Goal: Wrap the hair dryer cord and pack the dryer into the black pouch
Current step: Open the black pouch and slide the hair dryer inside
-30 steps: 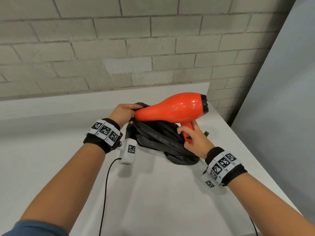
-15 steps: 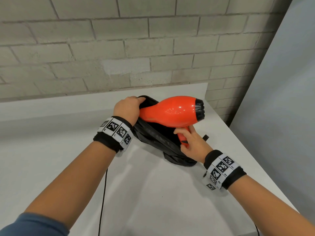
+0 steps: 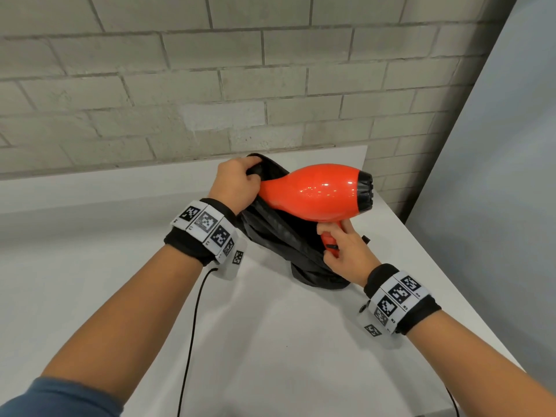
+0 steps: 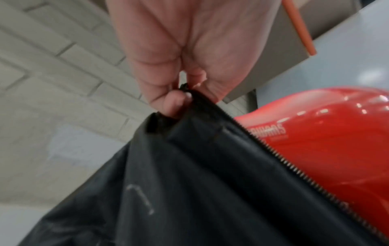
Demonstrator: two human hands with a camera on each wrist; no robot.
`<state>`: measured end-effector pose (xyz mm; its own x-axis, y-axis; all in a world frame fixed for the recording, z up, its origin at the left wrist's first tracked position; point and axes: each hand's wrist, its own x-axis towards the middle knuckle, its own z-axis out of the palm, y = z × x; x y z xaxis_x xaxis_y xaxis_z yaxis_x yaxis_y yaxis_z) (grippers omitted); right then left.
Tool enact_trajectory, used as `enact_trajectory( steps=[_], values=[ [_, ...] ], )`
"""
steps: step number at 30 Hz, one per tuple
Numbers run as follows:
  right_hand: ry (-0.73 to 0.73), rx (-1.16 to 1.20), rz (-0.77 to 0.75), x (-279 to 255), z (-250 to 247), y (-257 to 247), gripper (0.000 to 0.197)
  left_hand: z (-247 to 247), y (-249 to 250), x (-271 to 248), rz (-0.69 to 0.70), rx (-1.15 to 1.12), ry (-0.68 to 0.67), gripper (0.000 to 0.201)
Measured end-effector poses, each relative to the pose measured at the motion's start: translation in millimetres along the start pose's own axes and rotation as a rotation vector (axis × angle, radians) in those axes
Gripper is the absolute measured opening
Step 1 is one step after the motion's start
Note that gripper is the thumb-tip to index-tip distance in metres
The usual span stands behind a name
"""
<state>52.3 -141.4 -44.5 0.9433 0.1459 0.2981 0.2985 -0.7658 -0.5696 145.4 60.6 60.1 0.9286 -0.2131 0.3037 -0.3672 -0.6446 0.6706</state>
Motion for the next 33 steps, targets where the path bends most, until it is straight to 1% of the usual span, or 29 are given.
enact_trajectory(
  steps=[4,7,9,11,14,16,17,19,20,21,23,24,25,28,29,30,31,32,33],
  values=[
    [-0.074,-0.102,-0.116,5.7,1.1,-1.1,0.053,-0.2,14.2,-4.5,0.087,-0.018,-0.041,0.039],
    [-0.124,-0.139,-0.142,11.2,0.9,-1.5,0.056,-4.4,29.7,-12.6,0.159,-0.153,-0.057,0.038],
    [-0.156,-0.220,-0.135,14.1,3.8,-3.6,0.060,-6.6,42.1,-17.8,0.189,-0.266,-0.076,0.039],
    [-0.171,-0.289,-0.081,16.7,6.6,-5.8,0.063,-7.6,52.0,-21.2,0.199,-0.332,-0.090,0.041],
    [-0.164,-0.286,-0.043,18.7,7.7,-6.2,0.052,-6.8,59.0,-26.9,0.209,-0.343,-0.134,0.043],
    [-0.152,-0.237,-0.072,18.8,7.1,-4.1,0.042,-4.3,58.0,-29.5,0.219,-0.313,-0.222,0.044],
    [-0.156,-0.219,-0.078,18.8,7.7,-2.0,0.040,-3.5,55.6,-30.3,0.216,-0.307,-0.309,0.046],
    [-0.176,-0.210,-0.072,17.9,10.5,4.4,0.050,-2.7,50.9,-31.6,0.222,-0.326,-0.494,0.049],
    [-0.182,-0.214,-0.069,17.0,12.3,7.0,0.055,-2.2,48.1,-31.4,0.248,-0.304,-0.521,0.046],
    [-0.184,-0.220,-0.072,16.5,13.1,9.3,0.058,-1.2,46.6,-30.6,0.282,-0.263,-0.485,0.041],
    [-0.194,-0.231,-0.071,16.1,14.7,11.1,0.059,1.1,44.1,-30.8,0.344,-0.176,-0.326,0.031],
    [-0.197,-0.232,-0.064,15.9,14.4,11.9,0.058,3.4,43.5,-30.9,0.363,-0.147,-0.262,0.029],
    [-0.196,-0.223,-0.059,16.1,13.9,11.4,0.057,6.6,41.7,-31.1,0.384,-0.104,-0.218,0.029],
    [-0.204,-0.191,-0.061,15.5,11.6,12.5,0.054,14.5,37.4,-31.5,0.418,0.144,-0.141,0.032],
    [-0.215,-0.187,-0.060,14.7,11.1,13.0,0.055,16.4,35.7,-31.1,0.429,0.196,-0.148,0.034],
    [-0.221,-0.181,-0.067,13.6,10.9,12.7,0.057,18.1,34.0,-31.0,0.446,0.225,-0.182,0.039],
    [-0.229,-0.173,-0.079,12.5,11.2,13.0,0.060,20.5,32.1,-30.7,0.465,0.238,-0.240,0.047],
    [-0.228,-0.159,-0.096,11.6,11.7,13.2,0.063,22.4,30.5,-30.5,0.476,0.242,-0.311,0.061],
    [-0.225,-0.142,-0.103,10.8,11.6,13.0,0.065,24.6,28.9,-29.5,0.472,0.233,-0.372,0.080]
  ],
)
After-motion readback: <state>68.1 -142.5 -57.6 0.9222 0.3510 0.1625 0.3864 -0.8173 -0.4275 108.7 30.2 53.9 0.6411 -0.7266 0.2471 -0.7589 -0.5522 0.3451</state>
